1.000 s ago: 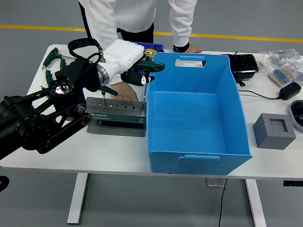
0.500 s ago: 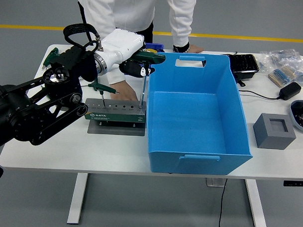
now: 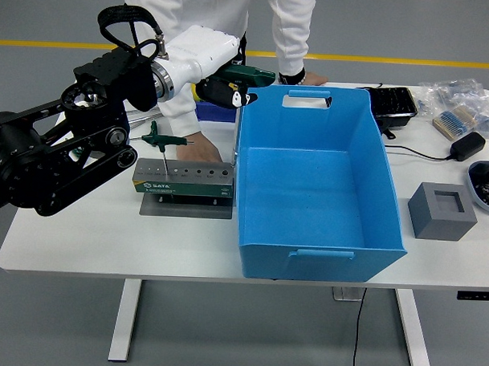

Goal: Lift tool from toolbox,place it in box,lift tool from toolbox,place it in box

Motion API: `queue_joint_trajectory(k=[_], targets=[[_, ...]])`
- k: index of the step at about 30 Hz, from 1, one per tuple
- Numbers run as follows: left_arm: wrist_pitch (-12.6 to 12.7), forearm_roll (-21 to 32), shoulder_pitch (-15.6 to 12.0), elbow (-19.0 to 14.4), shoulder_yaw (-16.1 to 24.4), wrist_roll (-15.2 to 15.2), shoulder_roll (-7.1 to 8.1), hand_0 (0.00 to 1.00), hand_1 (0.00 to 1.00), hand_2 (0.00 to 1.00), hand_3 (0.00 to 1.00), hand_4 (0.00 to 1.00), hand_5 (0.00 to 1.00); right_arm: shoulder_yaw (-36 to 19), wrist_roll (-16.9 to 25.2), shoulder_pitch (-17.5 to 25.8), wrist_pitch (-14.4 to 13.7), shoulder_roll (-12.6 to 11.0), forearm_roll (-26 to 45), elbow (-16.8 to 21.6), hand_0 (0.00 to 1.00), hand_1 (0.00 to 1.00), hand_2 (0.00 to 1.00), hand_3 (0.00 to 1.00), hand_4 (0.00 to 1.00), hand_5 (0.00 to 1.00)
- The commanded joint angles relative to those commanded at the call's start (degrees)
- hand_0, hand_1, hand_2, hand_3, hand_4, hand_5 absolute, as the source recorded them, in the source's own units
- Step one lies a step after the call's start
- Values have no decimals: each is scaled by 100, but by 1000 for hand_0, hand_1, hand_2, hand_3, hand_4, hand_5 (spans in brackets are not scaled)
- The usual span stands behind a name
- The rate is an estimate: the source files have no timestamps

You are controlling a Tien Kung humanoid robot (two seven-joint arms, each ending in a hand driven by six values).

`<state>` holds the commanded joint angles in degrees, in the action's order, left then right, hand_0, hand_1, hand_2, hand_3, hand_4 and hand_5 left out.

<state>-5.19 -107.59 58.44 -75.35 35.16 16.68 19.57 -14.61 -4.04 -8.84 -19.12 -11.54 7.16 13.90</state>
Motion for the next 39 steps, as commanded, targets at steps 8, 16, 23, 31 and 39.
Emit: queue_joint_trajectory(k=[8, 16, 23, 31, 39], targets=[[16, 216, 313, 109, 43, -29, 39, 52, 2, 22, 59, 744, 520, -34, -16, 18, -11, 2, -43, 0, 680, 640, 716, 560, 796, 721], [19, 319, 670, 179, 254, -51, -12, 52, 2, 22, 59, 743, 518, -56, -28, 4, -16, -6, -82, 3, 680, 640, 716, 561, 796, 721], [-11, 469, 928, 64, 293, -25, -37, 52, 2, 22, 59, 744, 519, -61, -33, -12, -8, -28, -113, 6, 680, 640, 716, 560, 795, 721], [53, 715, 837, -236, 177, -39, -328, 55, 2, 24, 64, 745, 527, -65, -32, -15, -11, -31, -122, 4, 680, 641, 717, 561, 796, 721], [453, 966, 768, -12, -778, -318, -696, 77, 2, 43, 80, 747, 528, -11, 0, -58, -19, -43, -25, 6, 680, 641, 717, 561, 796, 721]])
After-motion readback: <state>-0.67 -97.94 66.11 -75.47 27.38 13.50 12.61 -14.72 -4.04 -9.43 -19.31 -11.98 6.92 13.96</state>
